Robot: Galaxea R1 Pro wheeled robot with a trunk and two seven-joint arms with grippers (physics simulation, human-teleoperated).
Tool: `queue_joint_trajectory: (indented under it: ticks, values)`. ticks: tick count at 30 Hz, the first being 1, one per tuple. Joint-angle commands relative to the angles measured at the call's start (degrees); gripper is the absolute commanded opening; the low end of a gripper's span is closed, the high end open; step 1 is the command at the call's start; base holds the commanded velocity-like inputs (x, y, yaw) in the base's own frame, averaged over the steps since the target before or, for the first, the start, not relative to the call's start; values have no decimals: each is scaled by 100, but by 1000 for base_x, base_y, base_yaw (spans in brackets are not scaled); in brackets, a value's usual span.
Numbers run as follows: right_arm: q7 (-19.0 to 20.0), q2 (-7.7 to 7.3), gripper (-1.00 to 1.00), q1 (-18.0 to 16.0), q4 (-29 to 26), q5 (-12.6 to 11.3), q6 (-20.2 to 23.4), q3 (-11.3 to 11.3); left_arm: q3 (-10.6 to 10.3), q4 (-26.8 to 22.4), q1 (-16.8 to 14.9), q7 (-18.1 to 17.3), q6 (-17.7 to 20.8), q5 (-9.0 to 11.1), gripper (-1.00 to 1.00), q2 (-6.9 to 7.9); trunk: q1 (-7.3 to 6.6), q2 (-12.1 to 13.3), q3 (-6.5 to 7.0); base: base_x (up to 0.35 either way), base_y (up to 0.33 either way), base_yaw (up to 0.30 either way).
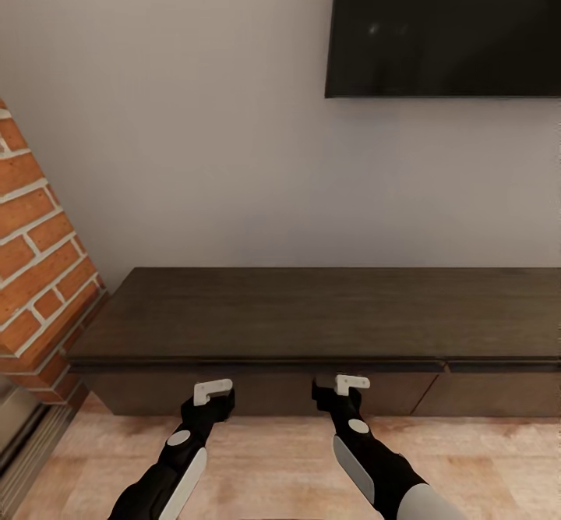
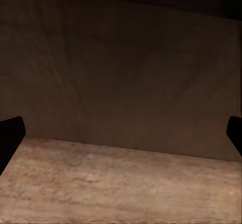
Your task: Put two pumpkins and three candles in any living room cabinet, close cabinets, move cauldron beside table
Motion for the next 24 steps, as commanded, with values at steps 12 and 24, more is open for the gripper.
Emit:
queue_joint_trajectory:
  ticks: [12, 24]
  values:
    - [-2, 13, 100, -18, 0, -13, 161, -4, 38, -42, 0, -8, 148, 5, 100, -5, 0, 0, 0, -321, 0, 0]
    - [-45, 90, 100, -225, -577, -101, 3312, -1037, 1122, -1948, 0, -16, 4240, 80, 100, -27, 0, 0, 0, -180, 0, 0]
